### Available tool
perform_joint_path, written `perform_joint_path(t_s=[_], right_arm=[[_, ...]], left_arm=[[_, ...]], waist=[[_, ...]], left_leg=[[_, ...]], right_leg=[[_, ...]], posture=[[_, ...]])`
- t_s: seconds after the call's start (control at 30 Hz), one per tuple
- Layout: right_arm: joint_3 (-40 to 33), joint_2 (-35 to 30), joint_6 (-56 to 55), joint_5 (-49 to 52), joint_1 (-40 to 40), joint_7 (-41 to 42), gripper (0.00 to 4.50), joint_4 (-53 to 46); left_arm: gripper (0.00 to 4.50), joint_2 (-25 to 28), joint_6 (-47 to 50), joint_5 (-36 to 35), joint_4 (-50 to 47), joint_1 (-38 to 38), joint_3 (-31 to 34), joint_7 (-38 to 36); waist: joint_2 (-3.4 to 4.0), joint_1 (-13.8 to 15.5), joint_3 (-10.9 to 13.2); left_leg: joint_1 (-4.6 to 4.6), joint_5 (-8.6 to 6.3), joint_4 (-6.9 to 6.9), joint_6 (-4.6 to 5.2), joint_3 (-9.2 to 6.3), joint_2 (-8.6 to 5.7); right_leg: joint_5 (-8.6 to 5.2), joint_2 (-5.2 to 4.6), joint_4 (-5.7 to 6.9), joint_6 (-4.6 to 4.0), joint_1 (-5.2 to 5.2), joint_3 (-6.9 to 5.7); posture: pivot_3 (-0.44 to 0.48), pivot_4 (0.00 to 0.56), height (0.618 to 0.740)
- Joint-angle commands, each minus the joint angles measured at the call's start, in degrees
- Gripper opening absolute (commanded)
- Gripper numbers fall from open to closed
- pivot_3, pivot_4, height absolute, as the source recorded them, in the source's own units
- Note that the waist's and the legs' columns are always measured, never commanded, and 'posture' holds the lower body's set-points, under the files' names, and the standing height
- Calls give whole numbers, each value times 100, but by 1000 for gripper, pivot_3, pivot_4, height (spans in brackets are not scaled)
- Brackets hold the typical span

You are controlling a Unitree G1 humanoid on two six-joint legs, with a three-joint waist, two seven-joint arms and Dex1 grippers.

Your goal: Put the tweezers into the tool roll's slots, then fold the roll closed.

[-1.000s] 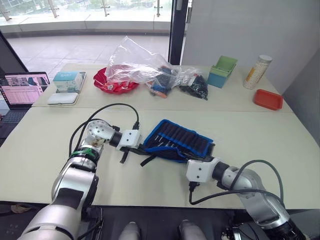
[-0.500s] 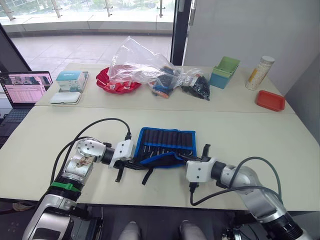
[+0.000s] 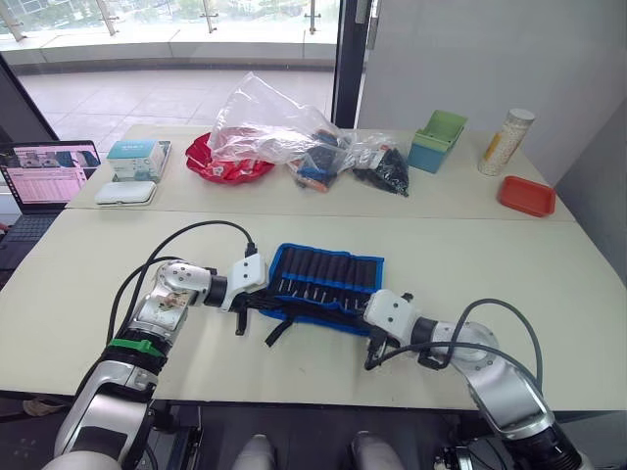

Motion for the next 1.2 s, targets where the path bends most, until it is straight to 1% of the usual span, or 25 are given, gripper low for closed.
perform_joint_path(t_s=[0.03,0.1,0.2,0.3,0.4,0.5,0.6,0.73,0.9,1.07,1.13,1.2], right_arm=[[-443,82,326,349,11,-151,1575,-301],[-566,132,262,388,91,-307,2220,-537],[-594,103,147,581,274,-277,3239,-1072],[-191,191,120,504,254,-362,3239,-1654],[428,177,-51,54,115,-460,3239,-1687],[814,282,-265,-184,-5,-594,2444,-1474],[1105,365,-553,-424,-157,-662,1343,-1044],[1154,577,-817,-605,-299,-880,40,-307],[722,994,-791,-358,-461,-1157,40,476],[571,1294,-449,-257,-584,-1249,40,973],[633,1330,-262,-366,-612,-1308,0,1296],[614,1399,-221,-371,-620,-1389,0,1462]], left_arm=[[0,32,47,70,-37,27,95,229],[0,6,70,28,-83,11,138,296],[0,-70,184,-20,-153,-41,167,390],[0,-63,256,30,-246,23,96,373],[0,-31,295,76,-280,77,71,380],[0,-11,383,65,-351,90,73,375],[0,9,422,52,-391,70,52,309],[0,41,326,96,-315,36,36,272],[0,82,363,30,-330,14,65,165],[0,141,264,47,-329,93,75,138],[615,104,235,-32,-230,75,210,240],[1181,133,220,-151,-240,95,282,139]], waist=[[0,1,0],[1,1,0],[1,2,0],[1,1,0],[1,-9,0],[1,-2,0],[1,-3,0],[1,-7,0],[1,-18,0],[2,-29,0],[2,-23,0],[4,-23,0]], left_leg=[[0,0,0,0,0,1],[1,0,-2,0,0,1],[-1,0,-1,0,0,1],[0,0,-1,0,0,1],[1,0,-3,0,0,2],[1,0,-3,0,0,1],[1,0,-3,0,0,1],[3,0,-7,0,0,2],[3,0,-10,0,0,2],[5,0,-15,-1,0,5],[6,0,-16,-1,0,5],[6,1,-16,-1,1,4]], right_leg=[[0,1,0,0,0,0],[0,1,1,0,0,0],[0,0,0,0,0,0],[0,0,0,0,0,0],[0,2,0,1,0,0],[0,1,-1,0,0,0],[0,1,-2,1,0,0],[0,2,-2,0,-1,-1],[0,2,-1,0,-4,0],[0,4,0,0,-6,0],[0,4,0,0,-6,0],[0,2,0,0,-5,0]], posture=[[0,150,740],[0,150,740],[0,150,740],[0,150,740],[0,150,740],[0,150,740],[0,150,740],[0,150,740],[0,150,740],[0,150,740],[0,150,740],[0,150,740]])
